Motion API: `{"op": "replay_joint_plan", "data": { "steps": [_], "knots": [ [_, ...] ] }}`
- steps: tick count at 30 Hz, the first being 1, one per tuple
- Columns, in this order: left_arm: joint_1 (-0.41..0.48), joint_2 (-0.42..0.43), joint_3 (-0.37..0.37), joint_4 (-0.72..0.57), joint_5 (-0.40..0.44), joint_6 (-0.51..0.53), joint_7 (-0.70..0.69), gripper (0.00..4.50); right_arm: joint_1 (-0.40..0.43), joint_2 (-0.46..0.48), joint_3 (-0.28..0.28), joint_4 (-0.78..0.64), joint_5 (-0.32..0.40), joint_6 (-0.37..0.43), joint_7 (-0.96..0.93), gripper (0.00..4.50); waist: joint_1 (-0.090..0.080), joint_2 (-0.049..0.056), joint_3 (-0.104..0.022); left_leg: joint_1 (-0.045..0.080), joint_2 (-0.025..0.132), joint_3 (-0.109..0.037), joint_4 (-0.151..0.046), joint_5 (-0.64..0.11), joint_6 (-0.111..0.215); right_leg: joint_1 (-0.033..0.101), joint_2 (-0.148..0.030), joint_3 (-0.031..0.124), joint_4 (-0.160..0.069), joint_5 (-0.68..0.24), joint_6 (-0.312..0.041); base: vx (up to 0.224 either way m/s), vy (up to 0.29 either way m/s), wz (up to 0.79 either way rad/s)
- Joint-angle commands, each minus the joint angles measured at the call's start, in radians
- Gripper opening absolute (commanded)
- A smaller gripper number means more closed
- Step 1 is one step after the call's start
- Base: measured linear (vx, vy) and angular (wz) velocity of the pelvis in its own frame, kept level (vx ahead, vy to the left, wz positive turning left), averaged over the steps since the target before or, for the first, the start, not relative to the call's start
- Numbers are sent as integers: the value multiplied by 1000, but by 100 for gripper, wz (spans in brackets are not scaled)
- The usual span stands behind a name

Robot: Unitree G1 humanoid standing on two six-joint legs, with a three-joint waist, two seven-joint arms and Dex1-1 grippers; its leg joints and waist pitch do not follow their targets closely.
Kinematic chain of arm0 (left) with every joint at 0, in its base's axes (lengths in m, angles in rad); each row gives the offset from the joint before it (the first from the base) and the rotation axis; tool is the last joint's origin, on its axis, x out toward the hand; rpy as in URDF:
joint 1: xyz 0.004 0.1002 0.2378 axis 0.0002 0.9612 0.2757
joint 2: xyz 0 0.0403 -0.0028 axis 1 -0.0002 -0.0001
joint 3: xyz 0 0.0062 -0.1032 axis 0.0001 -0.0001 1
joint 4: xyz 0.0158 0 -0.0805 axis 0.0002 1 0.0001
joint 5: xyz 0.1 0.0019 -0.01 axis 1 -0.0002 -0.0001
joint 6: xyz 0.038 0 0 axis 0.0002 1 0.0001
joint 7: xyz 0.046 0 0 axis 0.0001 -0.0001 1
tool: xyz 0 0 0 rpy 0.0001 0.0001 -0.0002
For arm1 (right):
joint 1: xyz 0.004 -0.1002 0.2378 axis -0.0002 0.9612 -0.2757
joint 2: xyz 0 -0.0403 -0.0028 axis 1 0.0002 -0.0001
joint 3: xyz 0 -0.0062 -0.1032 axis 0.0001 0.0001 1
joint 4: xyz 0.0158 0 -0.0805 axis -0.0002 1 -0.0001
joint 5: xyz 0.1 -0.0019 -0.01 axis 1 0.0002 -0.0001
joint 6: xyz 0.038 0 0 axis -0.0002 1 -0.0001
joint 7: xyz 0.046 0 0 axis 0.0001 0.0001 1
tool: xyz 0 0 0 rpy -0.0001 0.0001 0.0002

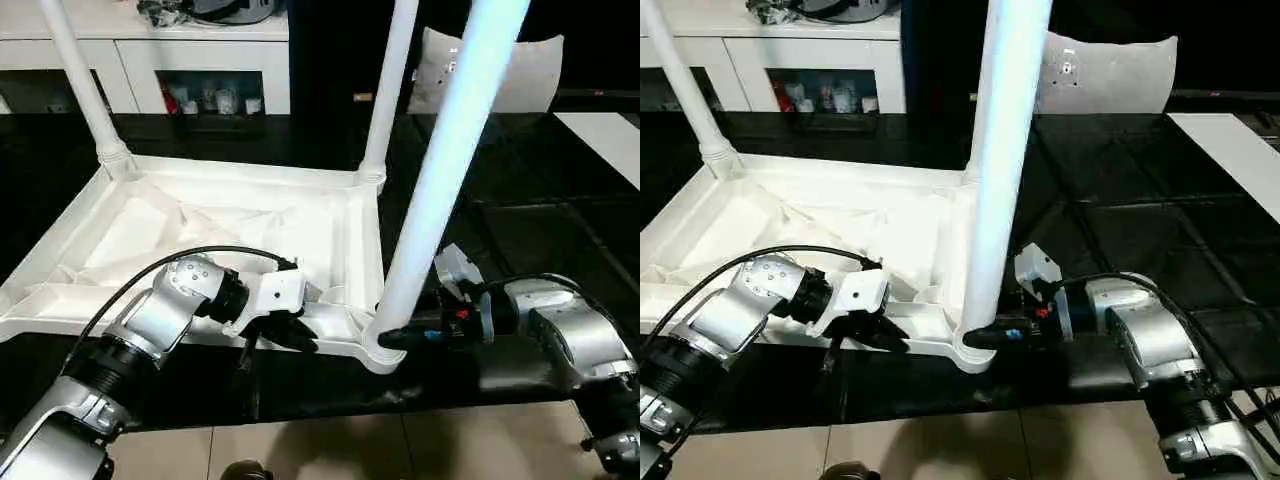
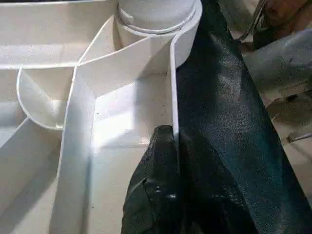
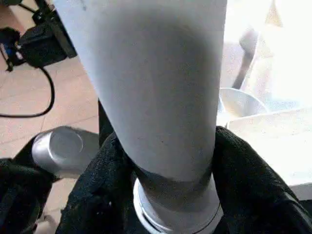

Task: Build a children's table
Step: Rotate leg to tighten

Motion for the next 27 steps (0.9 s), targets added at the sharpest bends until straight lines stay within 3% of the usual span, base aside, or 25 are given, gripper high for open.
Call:
{"op": "replay_joint_plan", "data": {
  "steps": [1, 3, 4, 7, 8, 10, 11, 12, 13, 14, 16, 19, 20, 22, 24, 27],
  "knots": [
    [-6, -36, 32, -34, -12, 57, 86, 0, 14, 39, 8, -26, 14, 38, -57, 198, -7, -4, -73, 4, 38, -8, -79, -234, 20, 54, -63, 50, -76, -408, -161, 0, 0, 0],
    [-2, -74, 61, -58, -11, 137, 174, 0, 18, 85, -2, -19, -16, 48, -171, 197, -12, -3, -68, 11, 33, -10, -79, -271, 7, 49, -65, 44, -90, -505, -132, 0, 0, 0],
    [-2, -75, 62, -59, -11, 140, 176, 0, 18, 87, -3, -19, -17, 49, -174, 196, -16, -5, -68, 10, 30, -11, -79, -269, 2, 49, -65, 42, -95, -543, -113, 0, 0, 0],
    [7, -165, 118, -106, -14, 277, 342, 0, -4, 191, -44, 36, -64, 73, -407, 194, -27, -5, -67, 8, 28, -16, -79, -277, -8, 50, -66, 34, -103, -599, -78, 0, 0, 0],
    [9, -202, 132, -118, -8, 310, 401, 0, -22, 230, -65, 69, -77, 76, -497, 194, -49, -7, -66, 5, 26, -20, -79, -292, -17, 49, -64, 26, -107, -612, -68, 0, 0, 0],
    [10, -232, 143, -129, -1, 335, 444, 0, -36, 260, -81, 91, -86, 81, -566, 194, -62, -8, -70, 3, 22, -21, -77, -288, -10, 53, -66, 24, -111, -604, -62, 0, 0, 0],
    [6, -300, 159, -133, 18, 368, 539, 0, -67, 317, -108, 144, -104, 82, -697, 193, -67, -7, -72, 0, 24, -20, -78, -278, -4, 55, -64, 26, -108, -582, -66, 0, 0, 0],
    [6, -300, 159, -133, 18, 368, 539, 0, -67, 317, -108, 144, -104, 82, -697, 193, -76, -6, -71, -5, 26, -20, -81, -261, 2, 55, -61, 26, -107, -544, -79, 0, 0, 0],
    [-1, -365, 170, -127, 41, 381, 634, 0, -96, 366, -129, 192, -120, 69, -806, 193, -79, -7, -76, 0, 25, -17, -78, -247, 7, 52, -61, 30, -103, -501, -94, 0, 0, 0],
    [-1, -365, 170, -127, 41, 381, 634, 0, -96, 366, -129, 192, -120, 69, -806, 193, -83, -7, -75, -1, 26, -16, -79, -237, 12, 52, -61, 33, -101, -475, -107, 0, 0, 0],
    [-16, -457, 194, -110, 58, 374, 781, 0, -141, 430, -169, 263, -149, 38, -981, 193, -85, -5, -79, -6, 24, -12, -77, -198, 25, 55, -58, 36, -93, -401, -134, 0, 0, 0],
    [-18, -480, 188, -120, 67, 378, 810, 0, -150, 450, -192, 278, -145, 12, -1001, 193, -80, -4, -88, -9, 25, -9, -72, -139, 47, 59, -56, 41, -77, -280, -168, 0, 0, 0],
    [-17, -483, 185, -129, 70, 389, 813, 0, -153, 456, -201, 282, -146, 2, -1011, 228, -77, 1, -89, -9, 26, -8, -71, -125, 53, 58, -56, 42, -73, -252, -177, 0, 0, 0],
    [-17, -449, 162, -136, 98, 392, 796, 0, -146, 457, -215, 267, -136, -5, -1004, 265, -74, 1, -93, -14, 24, -6, -66, -68, 82, 63, -54, 44, -60, -151, -206, 51, -17, 2],
    [-16, -443, 163, -135, 101, 395, 796, 0, -143, 455, -217, 264, -137, -7, -1004, 272, -72, 2, -96, -18, 24, -6, -62, -27, 103, 63, -51, 45, -50, -83, -227, 0, 0, 0],
    [-16, -428, 166, -131, 104, 403, 793, 0, -129, 438, -219, 249, -140, -25, -999, 307, -70, 8, -88, -15, 25, -4, -65, -82, 98, 61, -53, 44, -61, -145, -227, 0, 0, 0]
  ]
}}
